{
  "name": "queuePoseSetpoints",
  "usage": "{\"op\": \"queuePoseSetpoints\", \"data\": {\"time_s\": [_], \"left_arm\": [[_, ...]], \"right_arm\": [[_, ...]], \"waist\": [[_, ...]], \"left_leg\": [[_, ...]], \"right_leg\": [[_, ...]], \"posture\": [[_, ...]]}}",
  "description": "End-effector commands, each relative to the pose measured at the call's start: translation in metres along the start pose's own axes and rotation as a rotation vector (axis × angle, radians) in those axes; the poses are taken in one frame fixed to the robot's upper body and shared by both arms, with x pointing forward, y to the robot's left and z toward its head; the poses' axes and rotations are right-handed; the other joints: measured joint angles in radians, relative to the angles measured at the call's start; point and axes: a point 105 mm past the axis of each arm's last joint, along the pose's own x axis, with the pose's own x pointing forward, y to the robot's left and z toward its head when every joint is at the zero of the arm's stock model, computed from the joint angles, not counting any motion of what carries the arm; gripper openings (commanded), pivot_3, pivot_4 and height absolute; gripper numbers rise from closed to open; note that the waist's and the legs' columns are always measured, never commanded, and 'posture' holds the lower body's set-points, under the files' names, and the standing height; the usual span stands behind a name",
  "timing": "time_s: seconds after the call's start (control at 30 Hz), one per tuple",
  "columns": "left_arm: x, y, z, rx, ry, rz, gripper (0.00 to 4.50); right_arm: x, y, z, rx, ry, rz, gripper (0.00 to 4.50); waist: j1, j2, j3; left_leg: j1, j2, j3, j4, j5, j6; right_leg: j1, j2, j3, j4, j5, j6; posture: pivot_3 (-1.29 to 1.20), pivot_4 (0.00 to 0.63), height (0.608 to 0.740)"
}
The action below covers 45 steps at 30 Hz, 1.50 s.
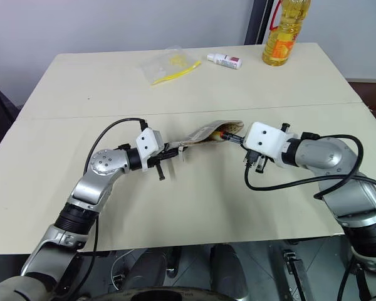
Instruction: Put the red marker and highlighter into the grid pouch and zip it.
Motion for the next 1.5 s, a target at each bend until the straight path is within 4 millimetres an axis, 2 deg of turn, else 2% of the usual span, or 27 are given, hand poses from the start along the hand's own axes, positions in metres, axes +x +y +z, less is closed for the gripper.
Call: {"op": "queuePoseSetpoints", "data": {"time_s": [0.03, 0.17, 0.33, 0.63, 0.87, 1.0, 1.1, 1.17, 1.5], "left_arm": [[0.003, -0.004, 0.02, 0.078, -0.065, -0.032, 0.0], [0.004, -0.005, 0.02, 0.079, -0.066, -0.037, 0.0], [0.005, -0.006, 0.02, 0.074, -0.071, -0.041, 0.0], [0.004, -0.002, 0.02, 0.054, -0.075, -0.02, 0.0], [0.0, 0.001, 0.018, 0.036, -0.075, -0.005, 0.0], [0.0, 0.001, 0.018, 0.033, -0.077, -0.005, 0.0], [0.0, 0.001, 0.018, 0.033, -0.078, -0.006, 0.0], [0.0, 0.002, 0.018, 0.034, -0.076, -0.005, 0.0], [-0.002, 0.003, 0.017, 0.028, -0.072, 0.003, 0.0]], "right_arm": [[0.0, -0.004, 0.016, -0.101, -0.029, -0.013, 0.29], [0.001, -0.006, 0.022, -0.16, -0.029, -0.012, 0.29], [0.004, 0.002, 0.03, -0.249, -0.041, 0.035, 0.29], [0.001, 0.001, 0.032, -0.245, -0.046, 0.037, 0.29], [-0.018, -0.023, 0.027, -0.144, -0.037, -0.037, 0.29], [-0.025, -0.03, 0.014, -0.145, 0.02, -0.059, 0.29], [-0.025, -0.027, 0.007, -0.154, 0.047, -0.044, 0.29], [-0.026, -0.026, 0.009, -0.144, 0.033, -0.04, 0.29], [-0.02, 0.001, 0.032, -0.117, -0.066, 0.061, 0.29]], "waist": [[0.0, 0.0, 0.0], [0.0, 0.0, 0.0], [0.0, 0.0, 0.0], [0.0, 0.0, 0.0], [0.001, 0.0, 0.0], [0.001, 0.0, 0.0], [0.001, 0.0, 0.0], [0.001, 0.0, 0.0], [0.0, 0.0, 0.0]], "left_leg": [[0.0, 0.0, 0.0, 0.0, 0.0, 0.0], [0.0, 0.0, 0.0, 0.0, 0.0, 0.0], [0.0, 0.0, 0.0, 0.0, 0.0, 0.0], [0.0, 0.0, 0.0, 0.0, 0.0, 0.0], [0.0, 0.0, 0.0, 0.0, 0.0, 0.0], [0.0, 0.0, 0.0, 0.0, 0.0, 0.0], [0.0, 0.0, 0.0, 0.0, 0.0, 0.0], [0.0, 0.0, 0.0, 0.0, 0.0, 0.0], [0.0, 0.0, 0.0, 0.0, 0.0, 0.0]], "right_leg": [[0.0, 0.0, 0.0, 0.0, 0.0, 0.0], [0.0, 0.0, 0.0, 0.0, 0.0, 0.0], [0.0, 0.0, 0.0, 0.0, 0.0, 0.0], [0.0, 0.0, 0.0, 0.0, 0.0, 0.0], [0.0, 0.0, 0.0, 0.0, 0.0, 0.0], [0.0, 0.0, 0.0, 0.0, 0.0, 0.0], [0.0, 0.0, 0.0, 0.0, 0.0, 0.0], [0.0, 0.0, 0.0, 0.0, 0.0, 0.0], [0.0, 0.0, 0.0, 0.0, 0.0, 0.0]], "posture": [[0.0, 0.15, 0.74], [0.0, 0.15, 0.74], [0.0, 0.15, 0.74], [0.0, 0.15, 0.74], [0.0, 0.15, 0.74], [0.0, 0.15, 0.74], [0.0, 0.15, 0.74], [0.0, 0.15, 0.74], [0.0, 0.15, 0.74]]}}
